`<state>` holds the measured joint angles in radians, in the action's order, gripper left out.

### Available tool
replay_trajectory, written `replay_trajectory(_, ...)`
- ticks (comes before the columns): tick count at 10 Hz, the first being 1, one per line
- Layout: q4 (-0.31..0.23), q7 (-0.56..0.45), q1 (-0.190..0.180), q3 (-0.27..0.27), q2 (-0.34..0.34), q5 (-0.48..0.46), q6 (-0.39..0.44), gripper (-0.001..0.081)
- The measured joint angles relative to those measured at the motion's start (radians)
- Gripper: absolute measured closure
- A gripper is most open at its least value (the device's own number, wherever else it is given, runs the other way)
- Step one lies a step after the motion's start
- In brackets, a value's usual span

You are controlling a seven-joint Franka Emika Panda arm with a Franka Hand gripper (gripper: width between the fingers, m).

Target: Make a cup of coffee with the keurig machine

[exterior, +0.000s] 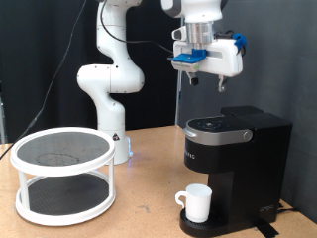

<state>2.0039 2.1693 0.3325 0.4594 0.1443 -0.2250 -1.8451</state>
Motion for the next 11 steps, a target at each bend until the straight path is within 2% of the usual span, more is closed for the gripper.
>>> replay_trajectory(1, -0.006, 0.005, 0.0, 0.003, -0.018, 0.011, 0.002, 0.0183)
replay_trajectory(2, -0.01, 0.013, 0.0, 0.005, -0.032, 0.022, 0.002, 0.0384)
replay_trajectory(3, -0.015, 0.019, 0.0, 0.007, -0.046, 0.031, 0.002, 0.0384)
replay_trajectory(4, -0.02, 0.023, 0.0, 0.009, -0.057, 0.04, 0.002, 0.0551)
replay_trajectory(5, -0.026, 0.029, 0.0, 0.01, -0.069, 0.047, 0.002, 0.0551)
replay_trajectory(6, -0.03, 0.034, 0.0, 0.011, -0.078, 0.056, 0.002, 0.0721)
replay_trajectory(7, -0.033, 0.038, -0.001, 0.012, -0.087, 0.065, 0.002, 0.0721)
replay_trajectory(8, -0.034, 0.039, -0.001, 0.013, -0.096, 0.072, 0.002, 0.0786)
replay_trajectory(11, -0.034, 0.059, -0.002, 0.023, -0.127, 0.104, 0.002, 0.0805)
